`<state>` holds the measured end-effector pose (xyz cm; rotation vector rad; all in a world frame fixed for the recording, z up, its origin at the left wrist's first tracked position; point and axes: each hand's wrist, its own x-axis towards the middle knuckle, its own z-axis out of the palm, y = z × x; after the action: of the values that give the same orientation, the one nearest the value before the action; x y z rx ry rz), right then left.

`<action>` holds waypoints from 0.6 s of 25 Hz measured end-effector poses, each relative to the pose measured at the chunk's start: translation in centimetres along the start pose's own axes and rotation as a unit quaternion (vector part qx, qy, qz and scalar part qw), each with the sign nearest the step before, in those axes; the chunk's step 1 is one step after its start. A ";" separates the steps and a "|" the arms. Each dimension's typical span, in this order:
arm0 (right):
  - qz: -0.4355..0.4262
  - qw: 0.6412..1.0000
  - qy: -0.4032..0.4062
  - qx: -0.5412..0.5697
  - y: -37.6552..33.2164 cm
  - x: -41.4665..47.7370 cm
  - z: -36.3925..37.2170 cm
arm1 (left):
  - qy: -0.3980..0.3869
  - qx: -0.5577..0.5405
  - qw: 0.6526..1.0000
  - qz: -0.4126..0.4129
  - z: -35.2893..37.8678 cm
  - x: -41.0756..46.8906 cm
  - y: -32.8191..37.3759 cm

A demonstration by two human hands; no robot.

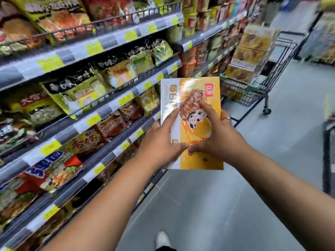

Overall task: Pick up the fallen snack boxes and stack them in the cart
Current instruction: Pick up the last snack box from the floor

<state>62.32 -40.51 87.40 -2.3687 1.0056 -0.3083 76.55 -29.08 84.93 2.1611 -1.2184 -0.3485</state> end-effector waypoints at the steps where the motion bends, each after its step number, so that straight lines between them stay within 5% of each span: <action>1: 0.014 1.000 0.016 0.004 0.9 1.8 -0.8 | -0.012 -0.002 1.000 0.019 0.5 2.7 0.5; 15: 0.169 0.977 0.124 0.037 14.9 23.7 -10.7 | -0.130 0.010 0.977 0.167 8.5 34.0 10.0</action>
<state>65.65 -70.29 87.83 -2.0807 1.4617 -0.5082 83.81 -64.70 87.18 1.9228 -1.7071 -0.4838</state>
